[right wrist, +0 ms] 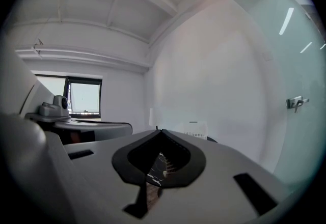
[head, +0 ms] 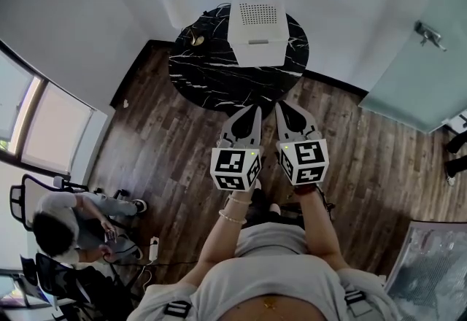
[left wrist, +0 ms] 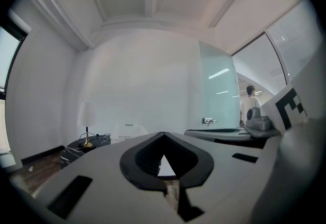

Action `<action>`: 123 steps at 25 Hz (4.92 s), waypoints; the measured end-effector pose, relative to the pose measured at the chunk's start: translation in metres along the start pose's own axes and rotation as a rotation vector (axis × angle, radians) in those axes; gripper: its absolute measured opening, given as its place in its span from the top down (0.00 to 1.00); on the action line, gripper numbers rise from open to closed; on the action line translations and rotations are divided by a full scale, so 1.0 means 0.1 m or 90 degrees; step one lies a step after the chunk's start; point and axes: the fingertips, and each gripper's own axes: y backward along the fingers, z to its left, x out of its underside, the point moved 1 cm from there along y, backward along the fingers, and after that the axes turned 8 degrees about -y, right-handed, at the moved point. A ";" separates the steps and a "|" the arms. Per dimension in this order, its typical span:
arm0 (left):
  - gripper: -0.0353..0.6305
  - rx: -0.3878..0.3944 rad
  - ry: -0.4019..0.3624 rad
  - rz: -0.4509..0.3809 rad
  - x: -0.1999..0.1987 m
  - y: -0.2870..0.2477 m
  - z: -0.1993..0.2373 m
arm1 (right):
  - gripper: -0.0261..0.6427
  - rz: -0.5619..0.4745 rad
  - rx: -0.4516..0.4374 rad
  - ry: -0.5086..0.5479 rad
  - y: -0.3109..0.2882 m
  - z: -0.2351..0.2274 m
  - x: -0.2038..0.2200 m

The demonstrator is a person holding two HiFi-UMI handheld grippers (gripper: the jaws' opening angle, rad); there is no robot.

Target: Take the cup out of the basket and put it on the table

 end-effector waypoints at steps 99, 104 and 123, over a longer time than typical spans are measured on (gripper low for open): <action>0.94 -0.034 0.000 0.038 -0.01 -2.86 1.38 | 0.95 0.040 -0.051 -0.008 -2.93 -1.39 -0.42; 0.94 -0.021 -0.002 0.045 0.01 -2.94 1.38 | 0.95 0.039 -0.042 -0.013 -2.97 -1.44 -0.42; 0.94 0.037 0.005 0.053 0.05 -3.61 1.77 | 0.95 0.050 0.005 -0.014 -3.66 -1.68 -0.46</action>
